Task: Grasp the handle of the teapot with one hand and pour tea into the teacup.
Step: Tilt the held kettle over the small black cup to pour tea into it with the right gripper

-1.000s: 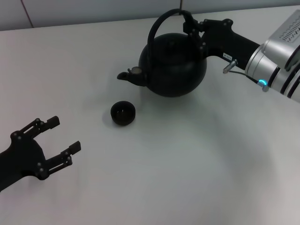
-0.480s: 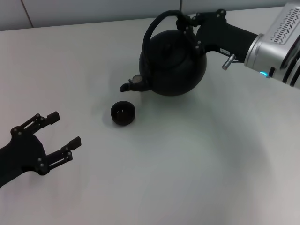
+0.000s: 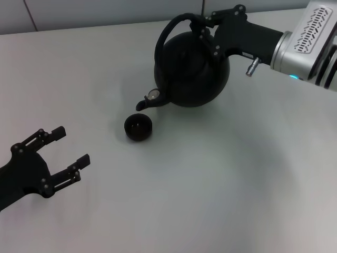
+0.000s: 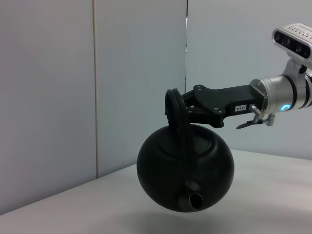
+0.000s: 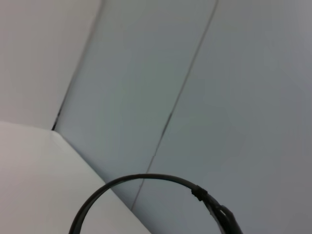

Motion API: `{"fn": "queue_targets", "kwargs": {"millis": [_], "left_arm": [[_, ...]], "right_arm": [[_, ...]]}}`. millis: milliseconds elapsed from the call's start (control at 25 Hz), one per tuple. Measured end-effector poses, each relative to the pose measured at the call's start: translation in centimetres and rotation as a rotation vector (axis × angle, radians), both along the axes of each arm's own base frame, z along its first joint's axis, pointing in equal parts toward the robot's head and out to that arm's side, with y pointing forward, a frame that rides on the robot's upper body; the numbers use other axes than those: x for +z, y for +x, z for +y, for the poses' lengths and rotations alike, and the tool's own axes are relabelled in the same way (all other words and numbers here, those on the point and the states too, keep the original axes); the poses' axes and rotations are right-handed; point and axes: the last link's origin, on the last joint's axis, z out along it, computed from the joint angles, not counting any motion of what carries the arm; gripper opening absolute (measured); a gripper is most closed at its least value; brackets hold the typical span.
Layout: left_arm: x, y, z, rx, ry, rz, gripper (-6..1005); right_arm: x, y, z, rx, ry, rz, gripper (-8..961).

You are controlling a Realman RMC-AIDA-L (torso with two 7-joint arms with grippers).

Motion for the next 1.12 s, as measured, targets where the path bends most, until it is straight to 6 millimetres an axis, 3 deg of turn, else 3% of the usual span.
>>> {"fn": "queue_targets", "kwargs": {"millis": [1120], "left_arm": [[-0.3,0.1,-0.2,0.006,-0.008,-0.012,814]], "right_arm": [[-0.3,-1.7,1.1,0.134,0.039,-0.168,98]]}}
